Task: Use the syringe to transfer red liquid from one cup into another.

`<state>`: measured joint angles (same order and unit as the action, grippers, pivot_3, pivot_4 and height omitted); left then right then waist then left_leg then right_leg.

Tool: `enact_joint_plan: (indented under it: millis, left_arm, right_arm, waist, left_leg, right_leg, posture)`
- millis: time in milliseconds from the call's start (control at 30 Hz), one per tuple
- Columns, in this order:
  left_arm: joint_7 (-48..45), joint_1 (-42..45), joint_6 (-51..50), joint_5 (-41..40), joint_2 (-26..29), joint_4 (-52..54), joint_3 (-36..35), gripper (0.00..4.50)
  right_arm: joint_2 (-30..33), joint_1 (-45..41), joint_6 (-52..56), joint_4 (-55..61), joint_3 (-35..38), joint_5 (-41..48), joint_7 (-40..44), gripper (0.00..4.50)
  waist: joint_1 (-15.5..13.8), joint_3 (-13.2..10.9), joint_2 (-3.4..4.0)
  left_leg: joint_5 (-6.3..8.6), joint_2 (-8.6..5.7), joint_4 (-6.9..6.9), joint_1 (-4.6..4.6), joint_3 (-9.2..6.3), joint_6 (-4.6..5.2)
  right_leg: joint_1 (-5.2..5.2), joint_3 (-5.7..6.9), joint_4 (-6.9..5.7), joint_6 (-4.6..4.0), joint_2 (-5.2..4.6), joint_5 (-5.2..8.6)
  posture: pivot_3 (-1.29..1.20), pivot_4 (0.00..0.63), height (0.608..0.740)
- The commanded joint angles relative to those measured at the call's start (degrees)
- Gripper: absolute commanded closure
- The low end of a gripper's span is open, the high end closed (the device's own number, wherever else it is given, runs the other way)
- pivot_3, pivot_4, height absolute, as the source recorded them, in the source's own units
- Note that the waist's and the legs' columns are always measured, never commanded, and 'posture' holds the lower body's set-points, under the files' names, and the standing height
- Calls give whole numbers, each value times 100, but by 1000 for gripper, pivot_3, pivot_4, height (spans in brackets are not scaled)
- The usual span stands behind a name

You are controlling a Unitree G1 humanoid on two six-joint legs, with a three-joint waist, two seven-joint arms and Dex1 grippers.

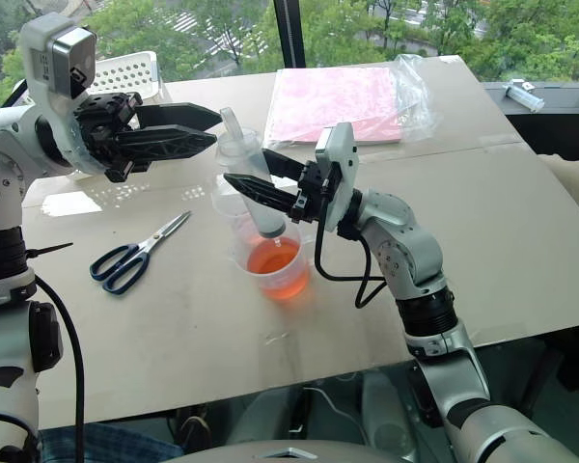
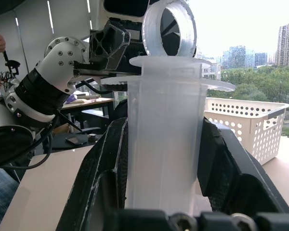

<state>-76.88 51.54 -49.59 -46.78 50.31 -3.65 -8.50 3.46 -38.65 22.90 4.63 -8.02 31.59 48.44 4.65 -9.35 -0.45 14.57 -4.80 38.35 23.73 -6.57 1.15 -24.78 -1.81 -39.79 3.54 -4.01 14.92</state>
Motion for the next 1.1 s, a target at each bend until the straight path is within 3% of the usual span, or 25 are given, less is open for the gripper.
enact_joint_plan:
  millis: [33,633,733,833,1100]
  left_arm:
    - [64,170,146,65,78,-60,-149,2399]
    - [367,323,102,143,-593,110,136,2399]
    - [419,351,61,95,-652,179,153,3216]
    - [336,340,-26,22,-642,278,166,4393]
    - [168,109,-19,94,-598,598,379,4393]
  right_arm:
    - [-42,-52,-146,180,25,78,39,2962]
    - [68,-16,-247,227,-168,-124,43,2962]
    - [146,52,-314,230,-219,-233,91,2962]
    - [171,108,-380,236,-234,-283,74,2962]
    - [277,300,-423,360,-446,-518,-26,2962]
  waist:
    - [0,0,0]
    - [-65,0,0]
    - [-70,0,0]
    - [-64,0,0]
    - [-71,0,0]
  left_leg:
    - [0,0,0,0,0,0]
    - [0,-1,1,0,0,0]
    - [0,0,1,0,0,0]
    - [0,0,1,0,0,0]
    - [0,0,1,0,1,0]
  right_leg:
    - [0,0,0,0,0,0]
    - [0,1,0,0,0,0]
    - [0,0,0,0,0,0]
    - [0,0,0,0,0,0]
    - [1,-1,0,0,0,0]
  posture:
    - [0,150,740]
    - [0,150,740]
    - [0,150,740]
    - [0,150,740]
    - [0,150,740]
